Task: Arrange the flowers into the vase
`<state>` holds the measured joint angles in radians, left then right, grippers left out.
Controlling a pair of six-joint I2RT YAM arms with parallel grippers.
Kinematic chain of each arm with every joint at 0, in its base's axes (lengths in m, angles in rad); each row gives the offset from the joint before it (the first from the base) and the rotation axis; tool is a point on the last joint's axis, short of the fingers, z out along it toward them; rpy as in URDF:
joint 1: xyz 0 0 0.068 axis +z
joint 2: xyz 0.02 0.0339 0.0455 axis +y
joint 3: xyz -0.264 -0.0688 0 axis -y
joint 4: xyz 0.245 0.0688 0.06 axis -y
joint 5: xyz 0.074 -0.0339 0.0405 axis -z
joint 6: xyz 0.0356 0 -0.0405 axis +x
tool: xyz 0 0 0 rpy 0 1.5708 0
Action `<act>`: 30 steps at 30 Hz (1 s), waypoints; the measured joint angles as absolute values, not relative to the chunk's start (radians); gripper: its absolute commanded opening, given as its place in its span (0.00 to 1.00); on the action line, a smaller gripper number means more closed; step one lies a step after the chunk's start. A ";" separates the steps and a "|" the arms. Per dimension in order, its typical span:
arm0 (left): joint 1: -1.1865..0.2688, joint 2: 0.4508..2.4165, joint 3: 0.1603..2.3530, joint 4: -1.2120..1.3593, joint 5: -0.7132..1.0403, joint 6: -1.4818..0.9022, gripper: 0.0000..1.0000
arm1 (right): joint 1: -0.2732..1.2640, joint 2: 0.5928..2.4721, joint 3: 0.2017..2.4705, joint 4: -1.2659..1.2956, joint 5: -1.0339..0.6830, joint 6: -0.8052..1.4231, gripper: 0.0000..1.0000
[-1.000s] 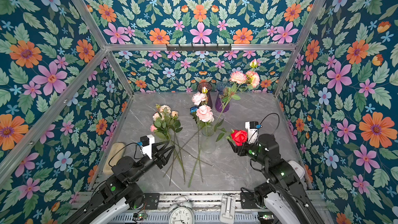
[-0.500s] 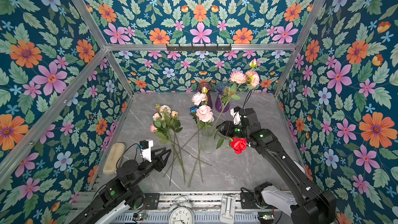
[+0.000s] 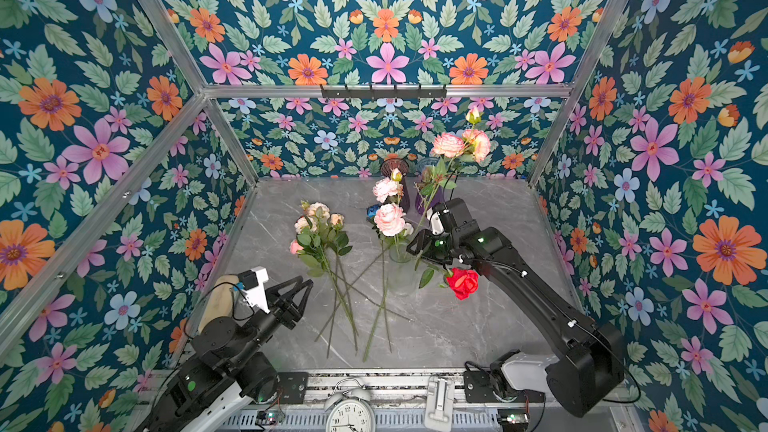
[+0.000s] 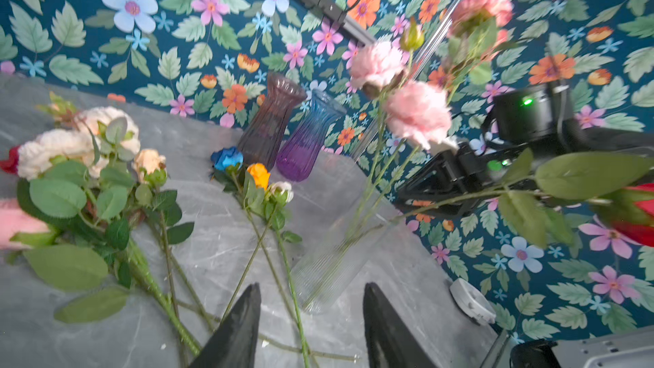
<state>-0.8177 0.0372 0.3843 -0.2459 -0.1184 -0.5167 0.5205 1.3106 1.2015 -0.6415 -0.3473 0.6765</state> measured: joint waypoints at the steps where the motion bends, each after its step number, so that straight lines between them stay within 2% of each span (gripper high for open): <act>1: -0.818 0.033 0.383 -0.245 -0.124 -0.514 0.50 | 0.531 1.322 1.213 -0.653 -0.328 0.676 0.39; 5: -0.818 0.026 0.366 -0.262 -0.128 -0.512 0.49 | 0.575 1.359 1.249 -0.686 -0.255 0.669 0.38; 15: -0.818 0.017 0.361 -0.269 -0.127 -0.509 0.49 | 0.600 1.436 1.284 -0.729 -0.180 0.651 0.28; 30: -0.818 0.017 0.360 -0.270 -0.123 -0.509 0.49 | 0.612 1.561 1.433 -0.847 -0.078 0.612 0.27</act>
<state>-0.8177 0.0174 0.3595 -0.2695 -0.1234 -0.5091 0.6125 1.5612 1.4330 -0.8467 -0.0784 0.6117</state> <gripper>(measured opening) 0.494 0.277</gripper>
